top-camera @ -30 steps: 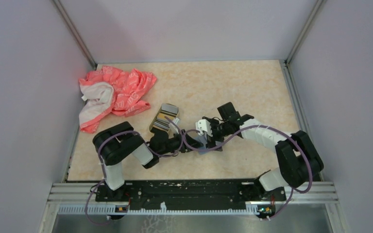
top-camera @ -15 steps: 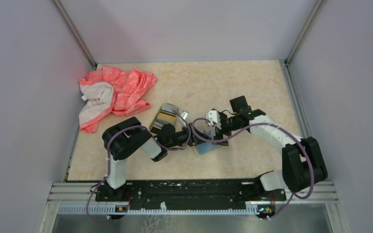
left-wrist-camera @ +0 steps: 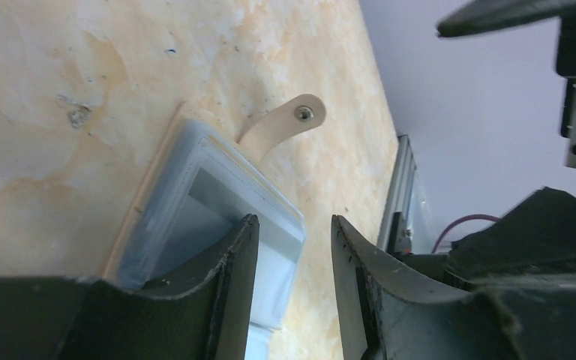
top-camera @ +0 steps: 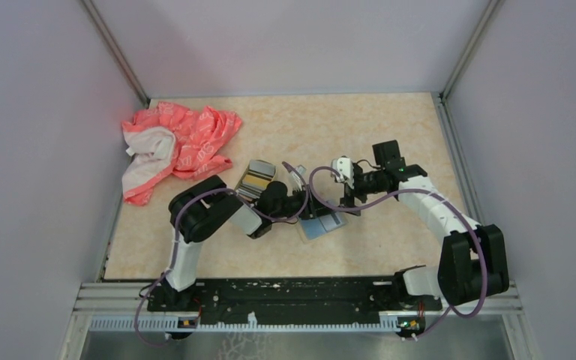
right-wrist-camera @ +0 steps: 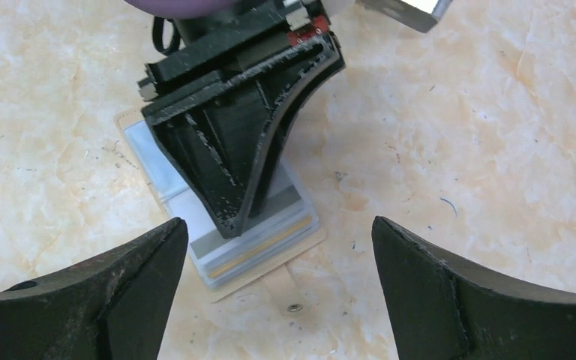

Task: Put the credit cards into the card holder
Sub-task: Open the card holder at the center of the board, then pick up the credit card from the storage box.

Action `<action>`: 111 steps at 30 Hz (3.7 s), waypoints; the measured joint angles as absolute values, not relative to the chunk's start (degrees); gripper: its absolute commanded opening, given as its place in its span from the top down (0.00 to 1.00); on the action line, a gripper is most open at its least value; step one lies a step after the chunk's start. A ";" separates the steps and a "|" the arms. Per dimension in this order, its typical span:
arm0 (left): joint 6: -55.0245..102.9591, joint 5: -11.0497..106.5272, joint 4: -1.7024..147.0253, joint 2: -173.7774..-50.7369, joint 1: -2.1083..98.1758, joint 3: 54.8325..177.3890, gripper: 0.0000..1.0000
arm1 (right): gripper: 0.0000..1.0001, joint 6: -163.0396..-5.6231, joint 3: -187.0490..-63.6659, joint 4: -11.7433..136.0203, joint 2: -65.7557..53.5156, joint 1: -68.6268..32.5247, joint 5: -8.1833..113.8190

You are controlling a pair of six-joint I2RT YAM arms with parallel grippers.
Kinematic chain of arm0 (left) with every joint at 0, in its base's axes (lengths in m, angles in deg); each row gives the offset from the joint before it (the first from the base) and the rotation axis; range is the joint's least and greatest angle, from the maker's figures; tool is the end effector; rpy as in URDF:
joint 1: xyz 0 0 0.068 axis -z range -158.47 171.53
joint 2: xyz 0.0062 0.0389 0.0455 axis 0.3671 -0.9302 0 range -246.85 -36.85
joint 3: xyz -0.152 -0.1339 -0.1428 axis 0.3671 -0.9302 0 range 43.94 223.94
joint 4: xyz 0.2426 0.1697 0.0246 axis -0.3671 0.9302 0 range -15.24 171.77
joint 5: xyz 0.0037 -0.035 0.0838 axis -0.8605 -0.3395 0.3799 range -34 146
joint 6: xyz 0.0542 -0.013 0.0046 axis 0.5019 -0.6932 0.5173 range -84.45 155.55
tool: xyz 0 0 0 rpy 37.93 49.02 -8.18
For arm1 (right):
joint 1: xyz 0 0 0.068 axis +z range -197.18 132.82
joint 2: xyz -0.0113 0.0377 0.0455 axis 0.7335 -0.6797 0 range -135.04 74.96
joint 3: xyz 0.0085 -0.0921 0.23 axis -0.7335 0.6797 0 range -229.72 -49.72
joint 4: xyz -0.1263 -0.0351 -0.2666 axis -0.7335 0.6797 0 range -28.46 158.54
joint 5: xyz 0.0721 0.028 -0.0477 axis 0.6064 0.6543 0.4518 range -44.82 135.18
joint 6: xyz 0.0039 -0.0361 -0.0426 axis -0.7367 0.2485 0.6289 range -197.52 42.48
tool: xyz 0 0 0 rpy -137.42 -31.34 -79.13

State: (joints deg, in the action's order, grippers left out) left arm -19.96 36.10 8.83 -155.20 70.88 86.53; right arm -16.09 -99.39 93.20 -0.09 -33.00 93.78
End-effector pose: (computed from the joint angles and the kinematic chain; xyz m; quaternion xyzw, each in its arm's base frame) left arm 0.2307 -0.2888 0.0450 0.0706 0.7585 -0.5833 0.2820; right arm 0.2778 0.1001 0.1930 -0.6279 0.6190 0.2580 0.3950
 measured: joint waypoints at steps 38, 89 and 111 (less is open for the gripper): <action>11.03 69.85 42.52 -84.86 63.97 59.54 0.02 | 0.01 -7.41 -98.54 95.67 0.00 -28.17 89.05; -0.18 69.82 77.31 -110.45 51.25 87.91 0.23 | 0.02 -41.53 -101.05 78.62 -5.05 -28.15 98.58; 33.02 48.56 78.05 -128.42 38.42 97.96 0.61 | 0.02 -42.21 -101.05 78.49 -5.05 -28.17 99.76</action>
State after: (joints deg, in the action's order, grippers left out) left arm 33.02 48.56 78.05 -128.42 38.42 97.96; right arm -42.21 -101.05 78.49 -5.05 -28.17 99.76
